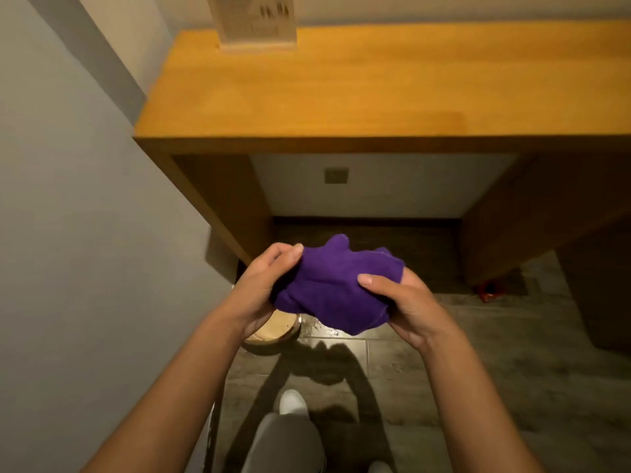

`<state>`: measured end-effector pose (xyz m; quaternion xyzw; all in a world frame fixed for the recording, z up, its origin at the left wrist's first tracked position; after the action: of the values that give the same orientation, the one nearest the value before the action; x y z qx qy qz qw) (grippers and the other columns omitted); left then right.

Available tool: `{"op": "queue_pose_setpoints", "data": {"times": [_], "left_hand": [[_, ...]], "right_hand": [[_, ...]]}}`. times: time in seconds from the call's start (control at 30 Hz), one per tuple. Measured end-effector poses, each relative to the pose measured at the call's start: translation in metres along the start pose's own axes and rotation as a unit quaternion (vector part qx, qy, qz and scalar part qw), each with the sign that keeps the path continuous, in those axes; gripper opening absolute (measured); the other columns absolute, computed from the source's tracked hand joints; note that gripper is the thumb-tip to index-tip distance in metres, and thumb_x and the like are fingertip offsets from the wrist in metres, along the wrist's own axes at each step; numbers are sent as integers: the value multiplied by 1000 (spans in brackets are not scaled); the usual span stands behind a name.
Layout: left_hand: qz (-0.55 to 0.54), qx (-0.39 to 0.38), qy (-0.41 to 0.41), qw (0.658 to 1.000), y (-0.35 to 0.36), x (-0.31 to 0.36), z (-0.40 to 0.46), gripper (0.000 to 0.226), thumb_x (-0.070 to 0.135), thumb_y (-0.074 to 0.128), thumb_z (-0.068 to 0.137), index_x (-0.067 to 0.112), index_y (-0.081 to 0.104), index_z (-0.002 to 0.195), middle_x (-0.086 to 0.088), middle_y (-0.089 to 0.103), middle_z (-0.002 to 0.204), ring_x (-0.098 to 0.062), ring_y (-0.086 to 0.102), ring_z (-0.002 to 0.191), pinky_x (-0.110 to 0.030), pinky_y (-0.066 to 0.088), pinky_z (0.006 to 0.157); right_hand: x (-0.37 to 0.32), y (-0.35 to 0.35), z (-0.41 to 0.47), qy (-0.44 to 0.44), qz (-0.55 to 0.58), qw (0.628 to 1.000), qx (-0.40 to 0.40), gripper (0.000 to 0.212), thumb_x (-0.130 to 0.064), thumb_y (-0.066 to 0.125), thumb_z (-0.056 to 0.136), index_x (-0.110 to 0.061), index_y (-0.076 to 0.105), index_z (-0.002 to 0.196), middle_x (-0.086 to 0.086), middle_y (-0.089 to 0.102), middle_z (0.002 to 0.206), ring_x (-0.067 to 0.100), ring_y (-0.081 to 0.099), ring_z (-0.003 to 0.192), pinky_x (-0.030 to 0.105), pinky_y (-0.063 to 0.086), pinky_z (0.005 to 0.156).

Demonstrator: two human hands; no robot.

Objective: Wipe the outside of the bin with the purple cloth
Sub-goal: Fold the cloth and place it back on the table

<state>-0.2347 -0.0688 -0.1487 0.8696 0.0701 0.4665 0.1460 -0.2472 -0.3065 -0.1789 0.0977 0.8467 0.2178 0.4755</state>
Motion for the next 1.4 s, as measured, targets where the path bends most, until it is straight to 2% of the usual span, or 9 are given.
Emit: {"op": "queue_pose_setpoints", "data": {"times": [0.13,0.3,0.47,0.67,0.8,0.97,1.17,1.27,1.4], "left_hand": [[31,-13,-45,998,16,66,-35,73,61,83,67,14,68,121,-9,73,120,-27,71,109,-42,58,91],[39,-59,7,997,17,146,-53,32,38,77,85,16,79,108,-15,75,116,-28,73,105,-32,59,80],[31,-7,101,994,12,195,-37,36,17,70,93,14,67,129,-7,73,124,-23,69,115,-34,55,96],[22,69,129,989,-11,228,17,38,28,79,85,19,72,121,-4,77,116,-21,73,108,-27,59,80],[53,152,149,976,-24,247,64,35,38,78,87,21,73,117,2,79,110,-18,74,103,-30,60,81],[112,223,153,956,-43,269,109,27,50,71,89,27,74,103,6,79,101,-15,74,97,-32,61,79],[114,275,151,943,-61,277,140,28,39,79,85,19,63,98,-3,76,93,-20,73,91,-33,60,72],[159,289,147,932,-62,275,146,45,38,79,86,25,49,118,-3,75,93,-16,74,87,-31,61,67],[346,334,162,862,-64,275,153,56,46,73,88,26,47,132,-1,66,76,-12,66,77,-33,55,67]], "right_hand": [[-77,48,-16,-27,-39,999,-17,62,-25,101,57,-22,77,114,13,75,121,31,73,110,35,60,81],[-136,101,-8,-66,5,998,-3,66,-19,95,65,-19,71,127,13,72,128,30,71,115,37,59,85],[-168,136,16,-59,-15,998,-9,59,-18,89,78,-13,65,132,12,73,127,28,70,117,37,58,91],[-208,153,83,-84,-109,988,75,37,-6,84,80,-18,74,114,4,80,108,28,74,104,35,60,81],[-231,165,144,-92,-163,977,98,35,-9,83,81,-19,74,113,-1,79,106,19,74,98,28,59,76],[-251,175,202,-66,-215,969,101,14,-32,82,86,-26,77,98,-7,79,97,15,74,95,25,57,70],[-253,180,248,-10,-272,954,125,24,-46,78,87,-25,74,98,-3,76,97,17,70,93,29,55,68],[-247,178,260,-46,-358,915,180,24,-42,76,89,-23,66,100,-2,70,100,20,65,97,32,52,76],[-236,178,262,-104,-503,826,234,43,-40,75,90,-17,57,122,3,65,117,21,62,101,29,46,76]]}}
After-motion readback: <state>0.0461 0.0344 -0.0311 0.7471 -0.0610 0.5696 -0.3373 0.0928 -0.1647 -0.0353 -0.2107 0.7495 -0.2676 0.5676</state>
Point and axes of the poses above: each hand's wrist, its own z-axis towards the middle knuckle, its own y-axis out of the palm, x = y × z, the point moved 1 cm from there along z, towards the middle knuckle
